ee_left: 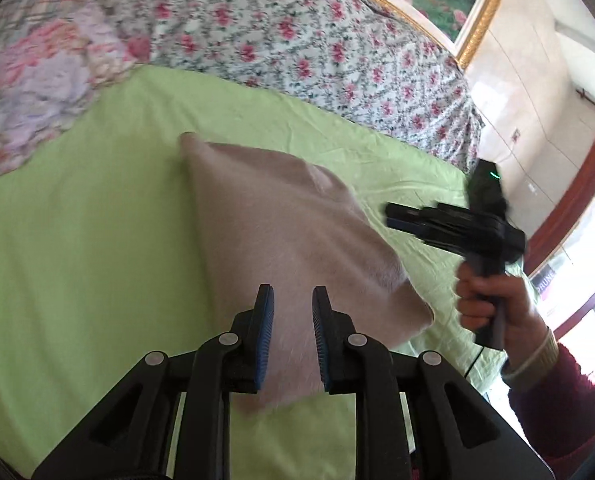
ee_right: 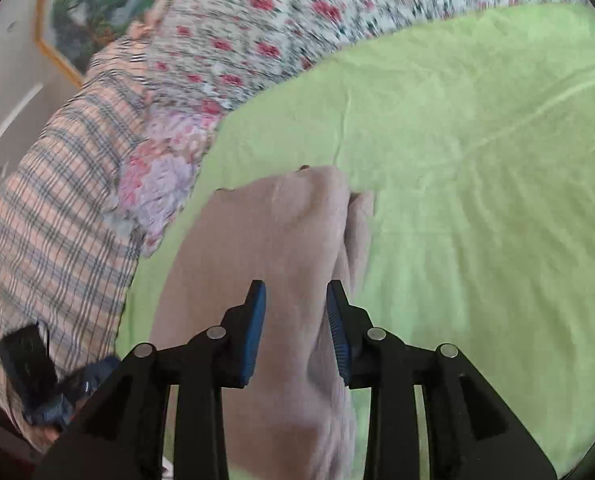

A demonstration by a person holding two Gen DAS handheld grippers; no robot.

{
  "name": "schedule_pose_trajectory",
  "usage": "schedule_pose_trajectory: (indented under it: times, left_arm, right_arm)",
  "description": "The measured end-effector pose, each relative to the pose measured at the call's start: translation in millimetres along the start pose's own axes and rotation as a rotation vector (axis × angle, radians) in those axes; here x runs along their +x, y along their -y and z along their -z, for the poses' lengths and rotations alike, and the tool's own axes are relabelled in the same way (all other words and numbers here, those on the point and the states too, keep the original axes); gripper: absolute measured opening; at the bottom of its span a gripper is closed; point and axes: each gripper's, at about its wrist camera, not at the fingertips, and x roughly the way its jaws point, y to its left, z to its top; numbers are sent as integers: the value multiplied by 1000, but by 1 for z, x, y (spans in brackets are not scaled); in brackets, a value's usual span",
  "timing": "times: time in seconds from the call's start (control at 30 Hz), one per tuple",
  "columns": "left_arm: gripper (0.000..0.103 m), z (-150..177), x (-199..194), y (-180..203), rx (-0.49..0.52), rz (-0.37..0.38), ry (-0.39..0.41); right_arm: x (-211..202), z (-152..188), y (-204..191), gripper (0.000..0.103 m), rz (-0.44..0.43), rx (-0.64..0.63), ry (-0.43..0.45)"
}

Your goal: Fold small clothes

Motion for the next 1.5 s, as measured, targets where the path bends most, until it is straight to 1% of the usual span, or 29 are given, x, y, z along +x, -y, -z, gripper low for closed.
schedule_pose_trajectory:
  times: [0.1,0.13,0.17,0.2,0.27,0.3,0.33,0.37,0.43,0.5,0.57,0.63,0.7,0.8,0.87,0.93,1.0,1.03,1.1,1.13,1.17,1.2,1.23,1.3,1.37,1.43,1.5]
  left_arm:
    - [20,-2,24,3,33,14,-32]
    - [20,-2,32,1,38,19,-53]
    - [20,-2,38,-2,42,25,-73]
    - [20,1,46,-5,45,13,-92]
    - [19,2,52,-7,58,-1,-112]
    - [19,6,52,-5,65,-6,-111]
    - [19,7,55,-4,67,-9,-113]
    - [19,8,58,-4,67,-12,-119]
    - [19,13,66,-2,70,-34,-138]
    - [19,17,70,0,81,-48,-139]
    - [19,18,72,3,86,-66,-142]
    - [21,15,65,8,89,-64,-147]
    - [23,10,54,13,96,-50,-137]
    - [26,1,37,15,101,-35,-93]
    - [27,-6,32,12,91,-33,-69]
    - [27,-13,30,7,76,-34,-45]
    - [27,-19,32,0,58,-32,-41]
    - [27,-20,35,-3,49,-24,-44]
    - [27,-16,45,-11,23,-16,-74]
    - [26,-14,52,-14,17,-12,-93]
    - [25,-11,57,-16,18,-14,-104]
    - [21,-7,64,-18,24,-26,-109]
    - [20,-6,67,-19,25,-29,-114]
    - [20,-6,70,-18,26,-37,-114]
    - [21,-6,65,-12,31,-40,-112]
    - [22,-4,57,-7,43,-32,-111]
    - [22,5,44,1,64,-15,-108]
  right_arm:
    - [26,-13,8,33,-16,25,-27]
    - [31,-16,7,25,-12,18,-31]
    - [33,-19,4,10,-16,1,-32]
    - [30,-21,0,7,-18,-13,-21]
    - [18,-28,-8,7,-27,-47,30]
    - [11,-32,-12,7,-28,-61,66]
    - [11,-36,-13,7,-22,-68,81]
    - [15,-36,-13,7,1,-79,76]
    - [37,-34,-8,7,84,-107,31]
    - [62,-24,0,7,148,-117,-41]
    - [61,-21,5,7,150,-101,-33]
    - [45,-23,1,8,168,-86,-16]
    - [22,-22,-7,9,168,-85,21]
    - [-7,-11,-23,9,110,-108,48]
    - [-16,1,-33,9,77,-132,40]
    - [-16,12,-38,9,51,-132,16]
    - [-9,21,-38,9,14,-119,-13]
    - [-3,24,-37,9,17,-119,-26]
    - [12,29,-32,9,55,-113,-67]
    - [22,30,-26,6,71,-101,-92]
    - [28,31,-22,4,88,-100,-97]
    - [33,31,-18,0,116,-112,-92]
    - [37,30,-14,0,117,-110,-81]
    - [37,28,-13,0,112,-86,-77]
    - [31,28,-19,0,130,-102,-71]
    - [20,32,-23,0,110,-101,-61]
    - [6,39,-29,1,83,-108,-49]
